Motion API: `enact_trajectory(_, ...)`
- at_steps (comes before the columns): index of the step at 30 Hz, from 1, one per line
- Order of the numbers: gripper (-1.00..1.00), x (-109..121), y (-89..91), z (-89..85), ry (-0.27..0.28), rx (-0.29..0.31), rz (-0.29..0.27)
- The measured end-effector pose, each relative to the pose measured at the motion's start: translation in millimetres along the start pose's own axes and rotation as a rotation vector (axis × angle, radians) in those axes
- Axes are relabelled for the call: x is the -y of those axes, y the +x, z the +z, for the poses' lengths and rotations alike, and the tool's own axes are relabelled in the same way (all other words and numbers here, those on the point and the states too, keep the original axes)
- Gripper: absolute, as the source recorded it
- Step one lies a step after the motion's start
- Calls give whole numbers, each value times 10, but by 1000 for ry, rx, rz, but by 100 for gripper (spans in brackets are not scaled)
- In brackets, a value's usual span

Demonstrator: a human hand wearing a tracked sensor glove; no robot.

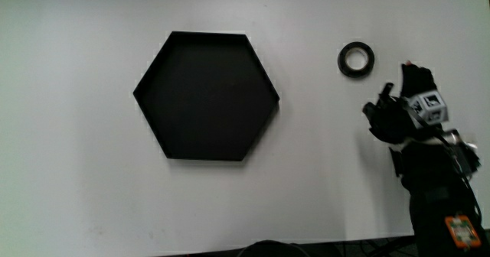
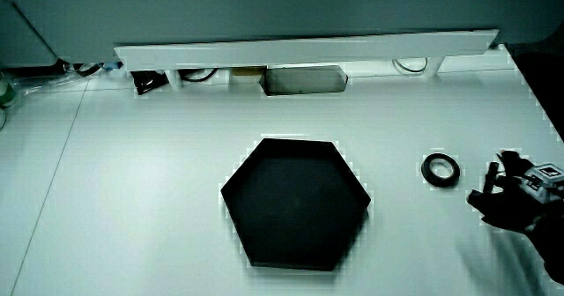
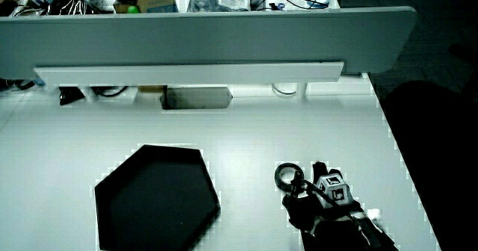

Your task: Pick black tape from desk

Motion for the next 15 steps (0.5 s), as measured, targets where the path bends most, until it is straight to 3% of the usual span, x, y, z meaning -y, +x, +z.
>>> enact_trajectory(1,0,1,-58,71,-8,2,30)
enact_trajectory(3,0,-86,-119,64,-53,24,33)
enact_trajectory(4,0,-101,-165,108,-49,46,20)
enact_trajectory(7,0,-165,-244,208,-63,45,51)
enact_trajectory(12,0,-262,-220,222,-131,52,53)
enact_trajectory(13,0,-233,-226,263,-111,55,47)
enact_trajectory(15,0,-251,-221,225,-155,59,43)
